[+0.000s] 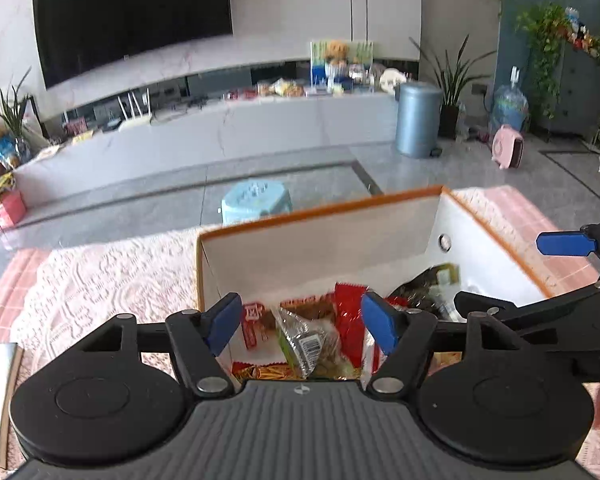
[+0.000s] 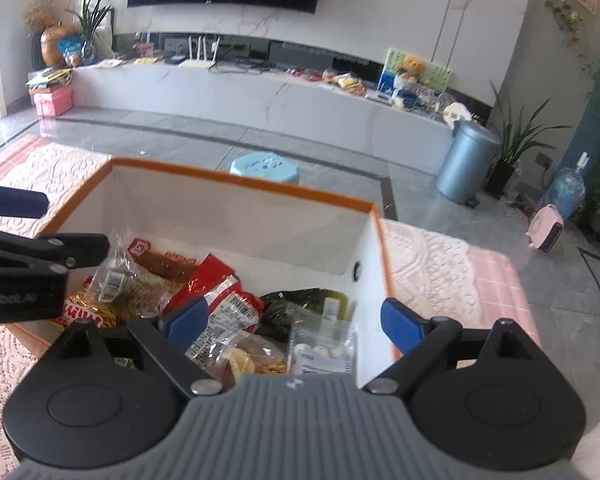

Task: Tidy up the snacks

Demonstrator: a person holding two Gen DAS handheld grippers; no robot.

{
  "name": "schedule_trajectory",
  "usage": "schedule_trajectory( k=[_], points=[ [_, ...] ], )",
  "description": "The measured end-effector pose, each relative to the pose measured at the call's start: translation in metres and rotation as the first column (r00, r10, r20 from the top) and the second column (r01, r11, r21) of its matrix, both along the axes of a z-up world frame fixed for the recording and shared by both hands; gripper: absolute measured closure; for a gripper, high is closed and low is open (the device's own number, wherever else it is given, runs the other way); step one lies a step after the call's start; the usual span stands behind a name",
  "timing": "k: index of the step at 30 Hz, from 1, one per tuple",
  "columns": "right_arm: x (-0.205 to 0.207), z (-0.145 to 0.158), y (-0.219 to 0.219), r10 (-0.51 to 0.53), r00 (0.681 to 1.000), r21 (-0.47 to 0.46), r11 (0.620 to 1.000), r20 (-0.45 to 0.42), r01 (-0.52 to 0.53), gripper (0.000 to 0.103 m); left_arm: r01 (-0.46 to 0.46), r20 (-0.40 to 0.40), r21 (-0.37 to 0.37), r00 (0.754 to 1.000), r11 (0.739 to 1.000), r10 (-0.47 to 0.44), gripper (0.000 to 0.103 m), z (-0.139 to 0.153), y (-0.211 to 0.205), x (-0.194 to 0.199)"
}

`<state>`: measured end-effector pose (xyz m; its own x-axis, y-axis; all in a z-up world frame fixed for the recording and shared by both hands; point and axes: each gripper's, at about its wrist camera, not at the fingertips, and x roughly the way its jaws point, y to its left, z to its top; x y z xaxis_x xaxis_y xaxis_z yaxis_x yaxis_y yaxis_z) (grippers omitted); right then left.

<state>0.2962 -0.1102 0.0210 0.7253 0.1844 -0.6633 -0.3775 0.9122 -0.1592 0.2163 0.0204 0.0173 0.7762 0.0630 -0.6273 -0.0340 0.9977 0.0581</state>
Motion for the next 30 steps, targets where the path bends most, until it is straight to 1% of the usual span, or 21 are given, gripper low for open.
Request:
schedule_trajectory(
  k=[4, 7, 9, 10, 14, 17, 20, 22, 24, 27, 30],
  points=[
    [-0.015, 0.023, -0.013, -0.042, 0.999, 0.048, 0.998, 0.026, 0.041, 0.012, -0.011, 0.07, 0.004, 0.998, 1.0, 0.011, 0.02, 0.02, -0.008, -0.02],
    [-0.03, 0.04, -0.024, -0.065, 0.997, 0.104, 0.993, 0.04, 0.061, 0.008, -0.029, 0.134, 0.014, 0.991, 0.999, 0.027, 0.019, 0.034, -0.012, -0.042],
    [-0.044, 0.052, -0.031, -0.068, 0.996, 0.143, 0.988, 0.056, 0.06, 0.006, -0.04, 0.171, 0.024, 0.985, 0.999, 0.035, 0.016, 0.042, -0.016, -0.056],
    [-0.052, 0.058, -0.034, -0.07, 0.995, 0.157, 0.986, 0.069, 0.058, 0.004, -0.044, 0.184, 0.034, 0.982, 0.998, 0.037, 0.015, 0.045, -0.017, -0.061],
    [-0.089, 0.075, -0.041, -0.067, 0.989, 0.177, 0.983, 0.131, 0.043, 0.004, -0.07, 0.23, 0.105, 0.972, 0.992, 0.044, 0.015, 0.05, -0.026, -0.084],
    [-0.118, 0.081, -0.045, -0.056, 0.985, 0.188, 0.982, 0.161, 0.025, 0.004, -0.082, 0.249, 0.119, 0.967, 0.99, 0.05, 0.015, 0.052, -0.03, -0.098],
    [-0.141, 0.081, -0.051, -0.048, 0.987, 0.218, 0.976, 0.15, 0.014, 0.004, -0.095, 0.262, 0.13, 0.963, 0.987, 0.058, 0.015, 0.05, -0.033, -0.111],
    [-0.153, 0.08, -0.053, -0.06, 0.989, 0.228, 0.973, 0.135, 0.028, 0.004, -0.099, 0.258, 0.133, 0.964, 0.986, 0.062, 0.013, 0.047, -0.034, -0.118],
    [-0.163, 0.077, -0.055, -0.078, 0.989, 0.235, 0.971, 0.129, 0.046, 0.004, -0.104, 0.23, 0.117, 0.97, 0.988, 0.075, 0.013, 0.044, -0.032, -0.122],
    [-0.178, 0.071, -0.058, -0.114, 0.987, 0.242, 0.967, 0.112, 0.084, 0.004, -0.106, 0.186, 0.079, 0.978, 0.991, 0.09, 0.013, 0.039, -0.028, -0.131],
    [-0.191, 0.066, -0.057, -0.135, 0.984, 0.245, 0.964, 0.114, 0.103, 0.004, -0.101, 0.145, 0.039, 0.985, 0.994, 0.095, 0.013, 0.033, -0.023, -0.134]
  ],
)
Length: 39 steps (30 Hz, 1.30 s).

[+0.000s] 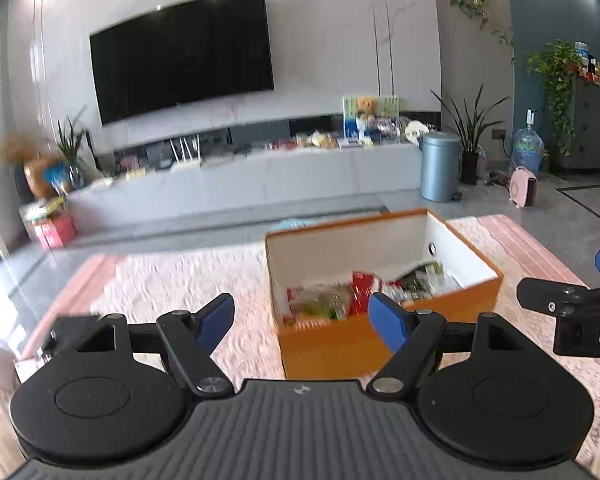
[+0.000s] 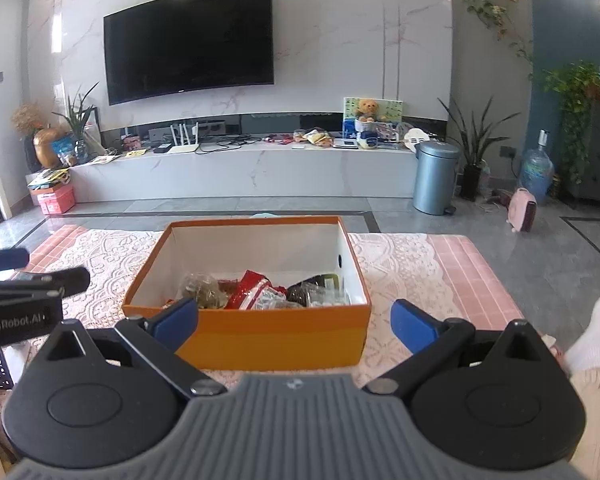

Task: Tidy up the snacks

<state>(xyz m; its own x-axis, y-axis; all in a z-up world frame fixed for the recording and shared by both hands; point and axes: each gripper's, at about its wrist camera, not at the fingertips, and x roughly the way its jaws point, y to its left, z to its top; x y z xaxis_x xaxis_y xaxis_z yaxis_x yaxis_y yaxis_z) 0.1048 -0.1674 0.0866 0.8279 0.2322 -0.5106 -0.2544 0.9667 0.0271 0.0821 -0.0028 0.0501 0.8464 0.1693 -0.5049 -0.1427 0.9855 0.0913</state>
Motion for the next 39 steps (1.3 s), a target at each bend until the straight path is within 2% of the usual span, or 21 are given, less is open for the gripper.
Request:
schedule_trajectory(
  k=[3, 8, 20, 39],
  points=[
    [-0.009, -0.005, 0.003, -0.01, 1.0, -0.024, 1.0, 0.005, 0.01, 0.004, 0.001, -0.039, -0.026, 0.999, 1.0, -0.002, 0.013, -0.009, 0.003, -0.003],
    [-0.013, -0.017, 0.004, -0.024, 1.0, -0.031, 0.999, -0.008, 0.024, 0.004, 0.0, -0.075, -0.022, 0.997, 1.0, -0.001, 0.013, -0.023, 0.001, -0.003],
    [0.009, -0.048, 0.007, -0.039, 0.996, -0.064, 0.997, -0.081, 0.034, 0.004, -0.027, -0.152, -0.049, 0.988, 0.998, 0.02, 0.013, -0.05, 0.008, 0.004],
    [0.018, -0.057, 0.004, -0.052, 0.994, -0.061, 0.997, -0.094, 0.046, 0.004, -0.025, -0.175, -0.066, 0.984, 0.998, 0.013, 0.013, -0.053, 0.002, 0.008]
  ],
)
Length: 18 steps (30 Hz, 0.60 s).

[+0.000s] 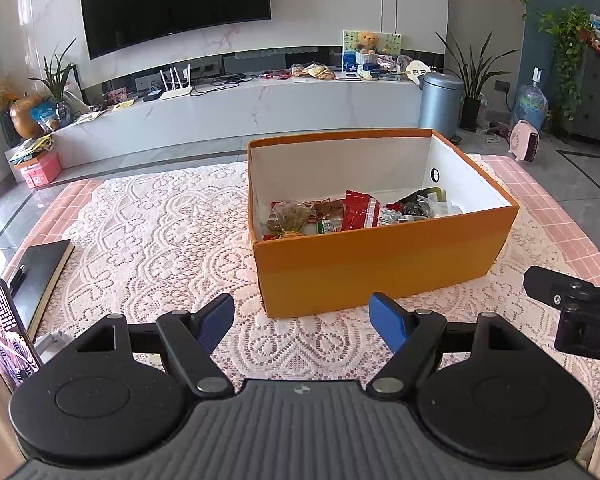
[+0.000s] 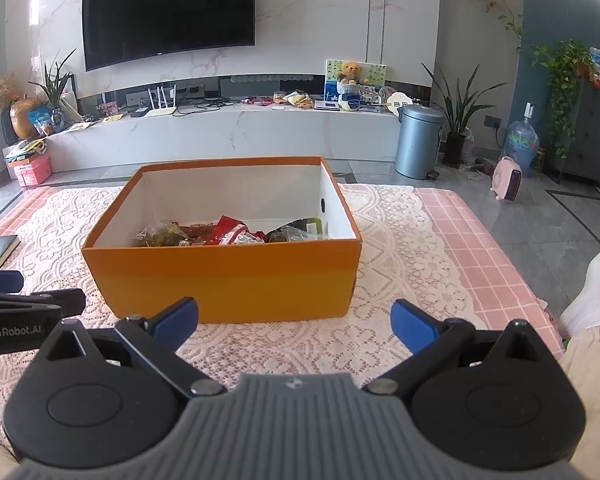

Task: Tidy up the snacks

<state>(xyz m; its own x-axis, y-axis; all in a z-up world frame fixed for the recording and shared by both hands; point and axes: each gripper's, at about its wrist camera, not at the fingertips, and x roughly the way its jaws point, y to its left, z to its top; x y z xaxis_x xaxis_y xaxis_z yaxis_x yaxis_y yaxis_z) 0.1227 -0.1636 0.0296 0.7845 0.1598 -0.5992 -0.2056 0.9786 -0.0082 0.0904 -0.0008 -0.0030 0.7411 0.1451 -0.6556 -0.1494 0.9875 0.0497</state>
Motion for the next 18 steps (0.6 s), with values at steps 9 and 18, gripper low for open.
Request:
schedule_trajectory(
  k=[9, 18],
  points=[
    [-0.001, -0.0005, 0.0003, 0.001, 1.0, -0.002, 1.0, -0.001, -0.001, 0.004, 0.002, -0.001, -0.009, 1.0, 1.0, -0.002, 0.013, 0.001, 0.0009, 0.0007],
    [-0.0014, -0.0015, 0.0, -0.001, 1.0, -0.005, 1.0, -0.006, 0.001, 0.004, 0.002, -0.004, -0.012, 1.0, 1.0, -0.002, 0.013, 0.0002, -0.0001, 0.0012]
  ],
)
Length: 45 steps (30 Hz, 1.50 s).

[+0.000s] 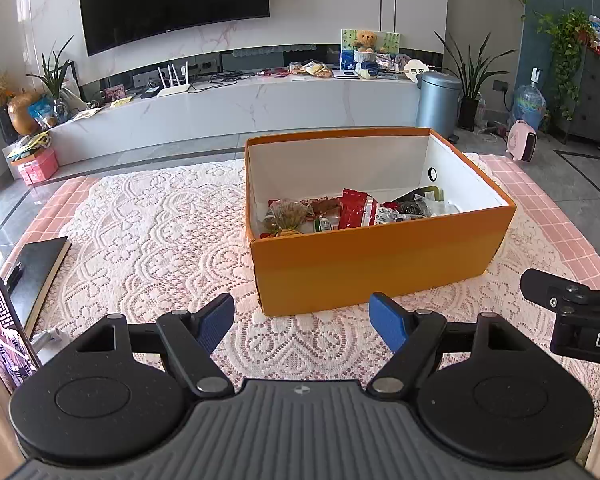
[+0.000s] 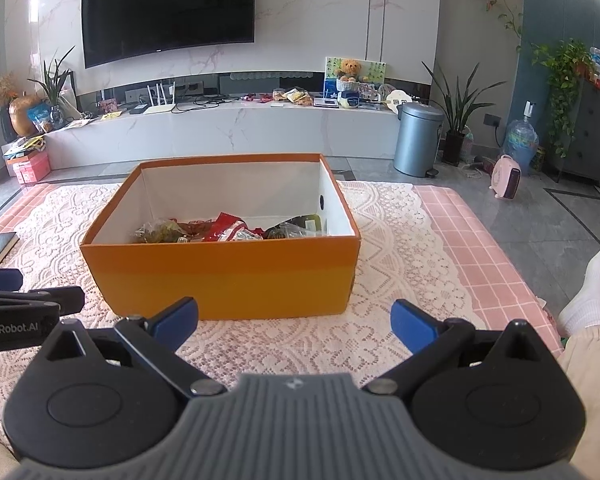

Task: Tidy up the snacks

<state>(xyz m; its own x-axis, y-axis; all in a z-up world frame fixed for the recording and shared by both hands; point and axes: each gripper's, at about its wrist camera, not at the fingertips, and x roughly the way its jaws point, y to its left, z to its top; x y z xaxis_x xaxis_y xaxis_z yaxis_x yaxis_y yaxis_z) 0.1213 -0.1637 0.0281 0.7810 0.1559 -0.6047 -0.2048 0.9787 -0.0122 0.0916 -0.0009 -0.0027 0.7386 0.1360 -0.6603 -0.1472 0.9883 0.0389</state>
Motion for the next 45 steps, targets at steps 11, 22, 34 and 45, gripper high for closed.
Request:
schedule_trajectory(
  k=[11, 22, 34, 45],
  points=[
    [0.0004, -0.0001, -0.0001, -0.001, 1.0, 0.0, 1.0, 0.002, 0.001, 0.004, 0.002, -0.001, -0.002, 1.0, 1.0, -0.002, 0.013, -0.0007, 0.0002, 0.0007],
    [0.0007, -0.0003, -0.0003, -0.003, 1.0, -0.002, 1.0, 0.001, 0.003, 0.004, 0.002, -0.005, -0.006, 1.0, 1.0, -0.002, 0.013, -0.0027, 0.0, 0.0007],
    [0.0007, -0.0003, -0.0005, -0.003, 1.0, -0.003, 1.0, 0.0, 0.003, 0.004, 0.001, -0.009, -0.006, 1.0, 1.0, -0.001, 0.013, -0.0026, 0.0011, -0.0001],
    [-0.0005, -0.0028, -0.0015, -0.003, 1.0, -0.004, 1.0, -0.005, 0.003, 0.004, -0.004, -0.011, -0.006, 1.0, 1.0, 0.004, 0.013, -0.0023, 0.0037, -0.0014]
  ],
)
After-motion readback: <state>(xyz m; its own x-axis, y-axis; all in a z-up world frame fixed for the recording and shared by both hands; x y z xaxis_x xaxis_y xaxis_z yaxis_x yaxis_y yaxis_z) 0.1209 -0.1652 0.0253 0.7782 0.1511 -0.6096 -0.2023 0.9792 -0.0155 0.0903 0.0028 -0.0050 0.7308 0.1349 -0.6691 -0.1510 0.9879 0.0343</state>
